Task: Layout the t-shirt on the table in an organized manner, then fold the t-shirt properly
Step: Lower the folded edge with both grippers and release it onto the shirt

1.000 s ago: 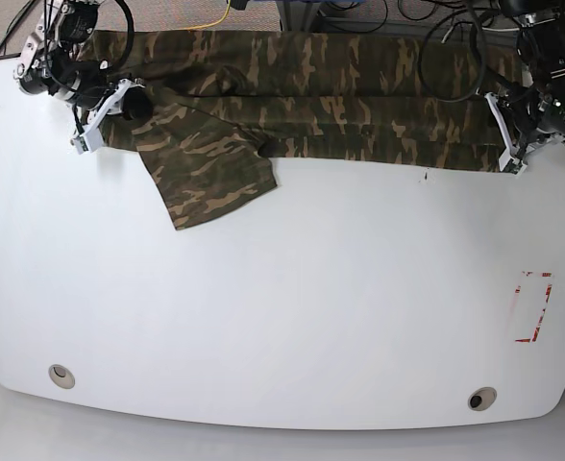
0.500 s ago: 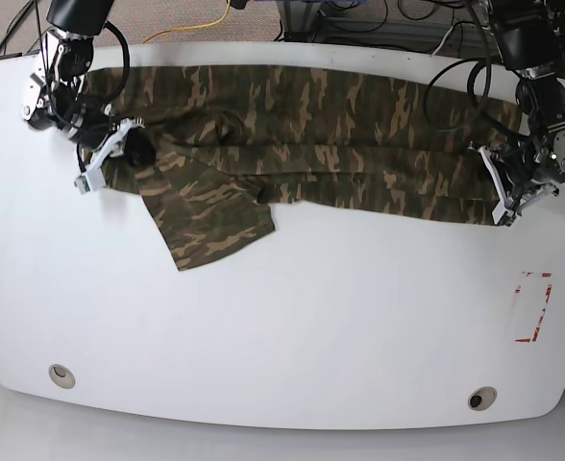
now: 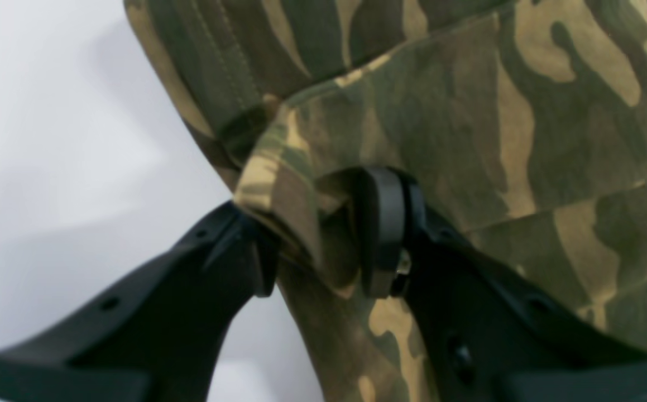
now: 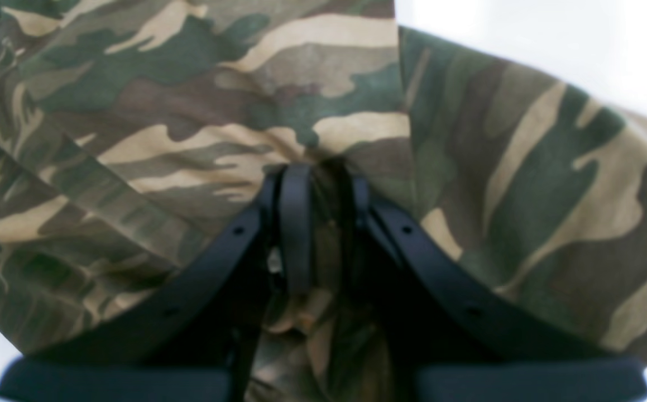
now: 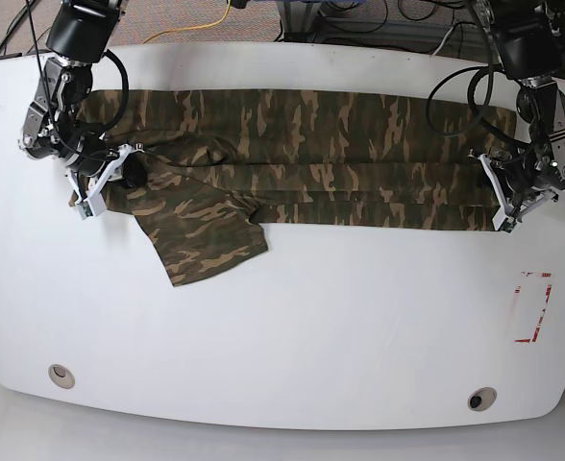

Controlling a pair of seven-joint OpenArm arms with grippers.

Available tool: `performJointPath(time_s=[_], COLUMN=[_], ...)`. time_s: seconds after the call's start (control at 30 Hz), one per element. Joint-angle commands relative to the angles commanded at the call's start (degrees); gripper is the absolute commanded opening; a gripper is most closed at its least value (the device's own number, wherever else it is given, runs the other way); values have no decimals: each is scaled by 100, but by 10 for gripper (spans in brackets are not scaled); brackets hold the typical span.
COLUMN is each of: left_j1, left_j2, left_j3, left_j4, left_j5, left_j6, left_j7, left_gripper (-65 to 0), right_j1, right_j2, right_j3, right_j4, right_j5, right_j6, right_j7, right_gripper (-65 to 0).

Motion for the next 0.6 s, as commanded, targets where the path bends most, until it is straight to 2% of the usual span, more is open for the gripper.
performJointPath(time_s=[0.17,0.27,0.37,0.47,0.5,0.6], left_j1=[9,-9,-26,-53,-53,-53], left_j2=[9,18,26,62,105,132], left_j3=[-158,-273,-299,-299,-308,-308], left_j4=[457,756,1029,1327,1433,1582], left_j5=[0,0,-9,-9,-9,-9], left_j6=[0,0,0,0,0,0], left_j7=[35,273,484,545,545,563], left_gripper=[-439,-407,-350,-311,-304,-304], right_j1=[18,53,387,607,686,914], right_j2=[-26,-88,-97,-123,-132,-193], right_j3=[0,0,0,0,0,-9], right_j4=[642,932,958,949,932,738], right_j5=[97,255,299,255,255,246], right_j6=[0,0,0,0,0,0], right_j7=[-18,-79,-308,-369,-360,-237], right_gripper=[-541,-534,-458,-320,-247,-144])
